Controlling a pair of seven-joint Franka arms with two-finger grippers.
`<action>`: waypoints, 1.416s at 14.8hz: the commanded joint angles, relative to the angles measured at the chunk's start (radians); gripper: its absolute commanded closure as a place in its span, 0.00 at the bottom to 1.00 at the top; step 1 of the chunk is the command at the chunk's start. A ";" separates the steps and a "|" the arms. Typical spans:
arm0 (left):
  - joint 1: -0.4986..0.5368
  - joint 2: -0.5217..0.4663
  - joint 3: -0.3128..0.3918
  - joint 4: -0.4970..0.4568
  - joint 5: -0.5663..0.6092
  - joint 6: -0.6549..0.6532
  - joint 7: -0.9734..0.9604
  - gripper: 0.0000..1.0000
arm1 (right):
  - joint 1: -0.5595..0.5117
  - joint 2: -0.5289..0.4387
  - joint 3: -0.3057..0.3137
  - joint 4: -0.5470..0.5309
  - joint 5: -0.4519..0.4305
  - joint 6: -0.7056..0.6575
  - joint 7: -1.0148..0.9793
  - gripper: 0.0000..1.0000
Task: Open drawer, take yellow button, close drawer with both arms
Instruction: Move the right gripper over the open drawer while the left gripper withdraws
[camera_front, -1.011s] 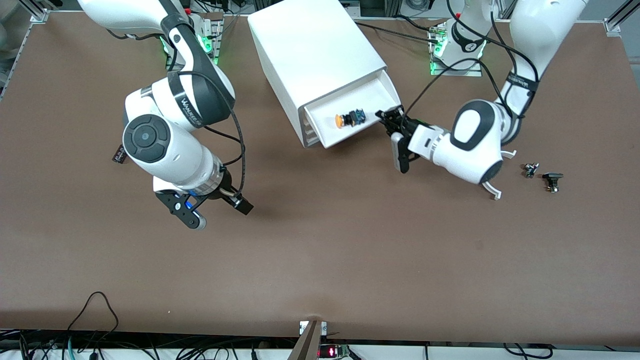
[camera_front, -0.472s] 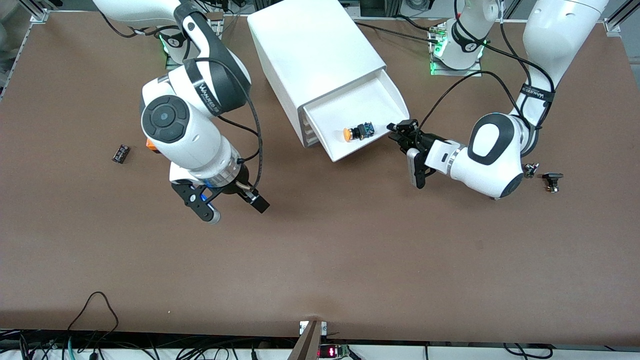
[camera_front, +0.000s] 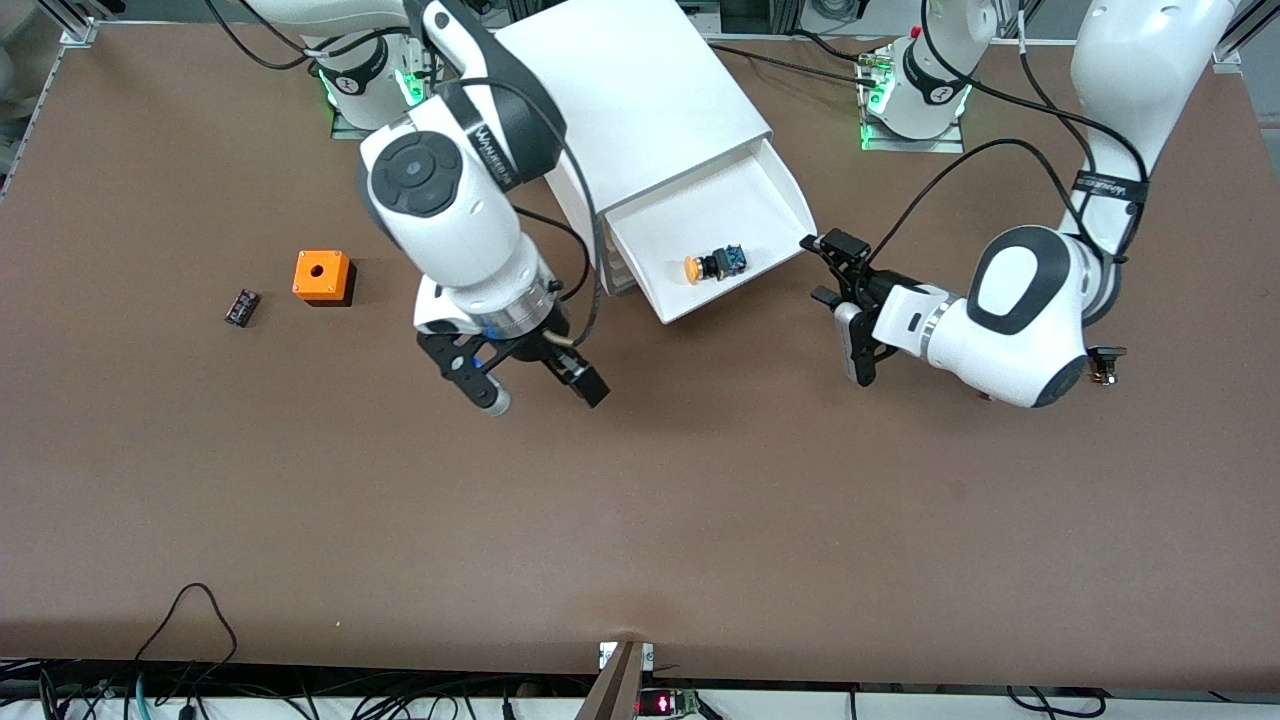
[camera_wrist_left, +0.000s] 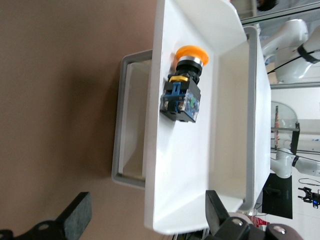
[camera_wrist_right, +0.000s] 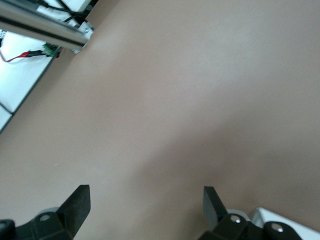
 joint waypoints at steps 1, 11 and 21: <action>0.003 0.008 -0.006 0.119 0.093 -0.083 -0.125 0.00 | 0.051 0.025 -0.007 0.040 0.005 0.032 0.083 0.00; -0.043 0.005 -0.021 0.374 0.555 -0.134 -0.350 0.00 | 0.203 0.072 -0.006 0.066 0.008 0.045 0.411 0.00; -0.074 0.052 -0.006 0.459 0.739 0.116 -0.363 0.00 | 0.220 0.155 0.068 0.107 0.029 0.016 0.595 0.00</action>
